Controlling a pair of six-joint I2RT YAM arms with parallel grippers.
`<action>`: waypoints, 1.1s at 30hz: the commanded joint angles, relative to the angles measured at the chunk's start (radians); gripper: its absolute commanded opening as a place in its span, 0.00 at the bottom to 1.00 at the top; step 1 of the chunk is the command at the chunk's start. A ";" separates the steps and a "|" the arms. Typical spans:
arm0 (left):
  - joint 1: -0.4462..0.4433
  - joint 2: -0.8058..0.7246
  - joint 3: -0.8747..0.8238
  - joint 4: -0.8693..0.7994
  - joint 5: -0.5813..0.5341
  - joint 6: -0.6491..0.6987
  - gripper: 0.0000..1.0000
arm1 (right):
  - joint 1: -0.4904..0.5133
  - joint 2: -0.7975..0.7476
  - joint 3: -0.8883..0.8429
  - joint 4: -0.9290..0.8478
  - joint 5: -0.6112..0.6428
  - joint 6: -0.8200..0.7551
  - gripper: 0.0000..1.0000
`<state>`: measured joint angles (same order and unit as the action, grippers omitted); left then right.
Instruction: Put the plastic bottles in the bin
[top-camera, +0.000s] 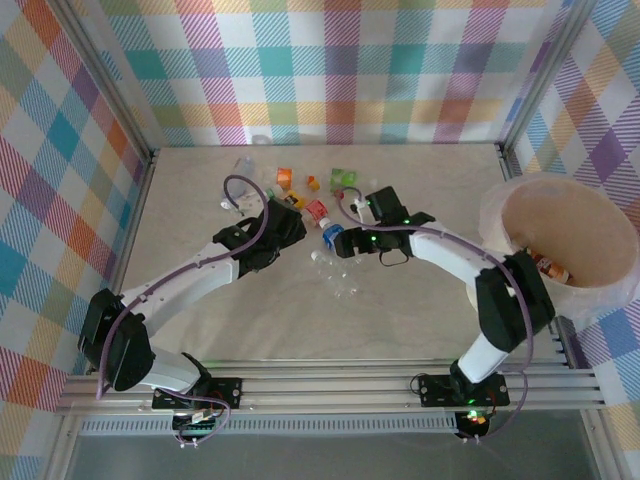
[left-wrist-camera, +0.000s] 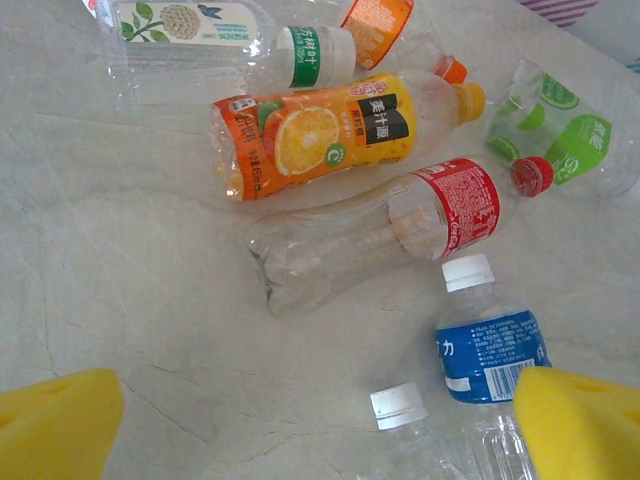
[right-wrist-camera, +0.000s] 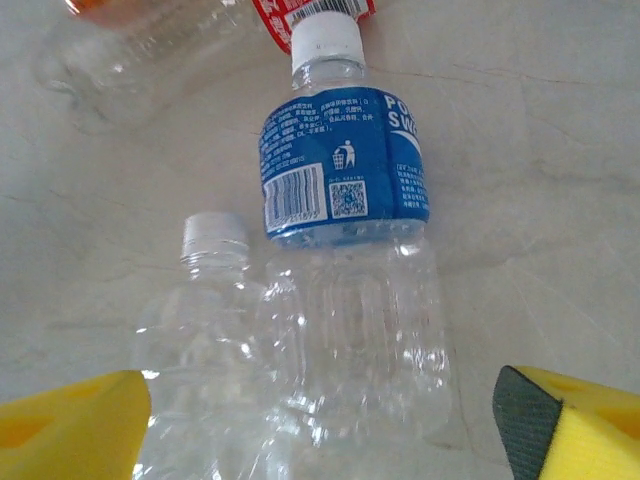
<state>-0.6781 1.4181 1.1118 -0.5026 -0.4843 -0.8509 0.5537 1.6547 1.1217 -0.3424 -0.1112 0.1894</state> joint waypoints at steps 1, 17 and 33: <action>0.009 -0.024 -0.024 -0.014 -0.002 -0.042 1.00 | 0.027 0.065 0.079 0.039 0.056 -0.036 0.86; 0.010 -0.030 -0.138 0.042 0.168 -0.254 1.00 | 0.061 0.381 0.341 -0.066 0.187 -0.113 0.81; 0.006 0.035 -0.124 0.079 0.243 -0.259 1.00 | 0.061 0.284 0.313 -0.023 0.260 -0.103 0.57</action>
<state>-0.6773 1.4410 0.9787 -0.4381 -0.2588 -1.0924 0.6094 2.0403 1.4578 -0.3855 0.1165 0.0891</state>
